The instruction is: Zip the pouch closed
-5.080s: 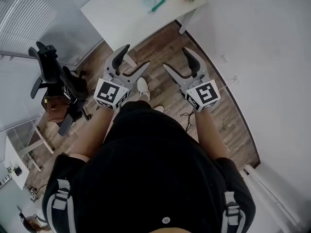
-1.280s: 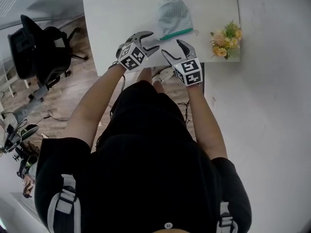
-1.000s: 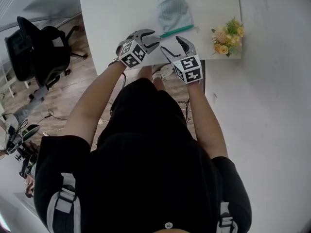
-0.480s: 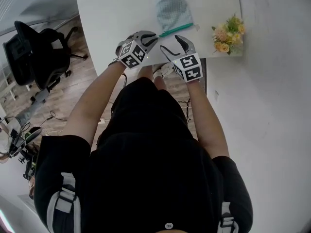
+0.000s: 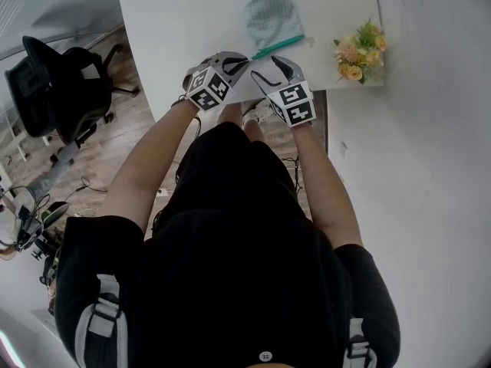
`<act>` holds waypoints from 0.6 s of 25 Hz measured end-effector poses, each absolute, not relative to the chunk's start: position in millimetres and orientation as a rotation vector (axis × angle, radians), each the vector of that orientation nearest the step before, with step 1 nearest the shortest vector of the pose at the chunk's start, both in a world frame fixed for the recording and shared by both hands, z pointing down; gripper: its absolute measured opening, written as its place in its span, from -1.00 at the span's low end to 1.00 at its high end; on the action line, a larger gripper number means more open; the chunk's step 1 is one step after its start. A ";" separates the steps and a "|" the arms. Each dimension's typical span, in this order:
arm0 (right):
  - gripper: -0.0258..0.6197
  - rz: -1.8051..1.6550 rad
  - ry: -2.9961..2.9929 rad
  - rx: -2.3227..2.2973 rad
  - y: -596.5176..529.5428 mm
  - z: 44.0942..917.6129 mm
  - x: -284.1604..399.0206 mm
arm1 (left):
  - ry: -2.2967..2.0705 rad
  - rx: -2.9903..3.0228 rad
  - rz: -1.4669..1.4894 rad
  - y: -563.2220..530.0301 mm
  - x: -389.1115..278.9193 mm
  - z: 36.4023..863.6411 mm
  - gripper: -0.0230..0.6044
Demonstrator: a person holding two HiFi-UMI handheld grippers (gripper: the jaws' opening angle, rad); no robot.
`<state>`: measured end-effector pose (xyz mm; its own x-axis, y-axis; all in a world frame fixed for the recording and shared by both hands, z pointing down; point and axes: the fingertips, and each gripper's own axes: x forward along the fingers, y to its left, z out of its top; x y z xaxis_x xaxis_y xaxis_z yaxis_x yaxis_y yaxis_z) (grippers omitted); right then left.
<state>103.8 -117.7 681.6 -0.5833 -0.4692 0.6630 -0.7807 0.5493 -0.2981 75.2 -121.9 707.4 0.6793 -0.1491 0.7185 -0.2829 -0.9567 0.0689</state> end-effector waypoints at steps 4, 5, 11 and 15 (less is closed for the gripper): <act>-0.15 0.800 -2.255 0.979 -114.0 686.8 100.9 | -0.350 2.718 1.110 -118.0 75.5 698.7 -0.88; -0.17 0.800 -2.251 0.971 -112.8 688.3 100.2 | -0.350 2.719 1.103 -117.2 76.1 696.9 -0.88; -0.30 0.808 -2.230 0.947 -107.8 696.5 99.0 | -0.348 2.731 1.066 -112.9 82.0 686.6 -0.88; -0.43 0.806 -2.234 0.942 -107.9 694.9 99.4 | -0.357 2.737 1.045 -112.7 86.3 679.0 -0.88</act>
<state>99.4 -107.9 694.9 -0.5838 -0.4164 0.6970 -0.7654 0.5687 -0.3013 86.3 -112.7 679.0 0.7228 -0.1555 0.6734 -0.2891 -0.9530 0.0903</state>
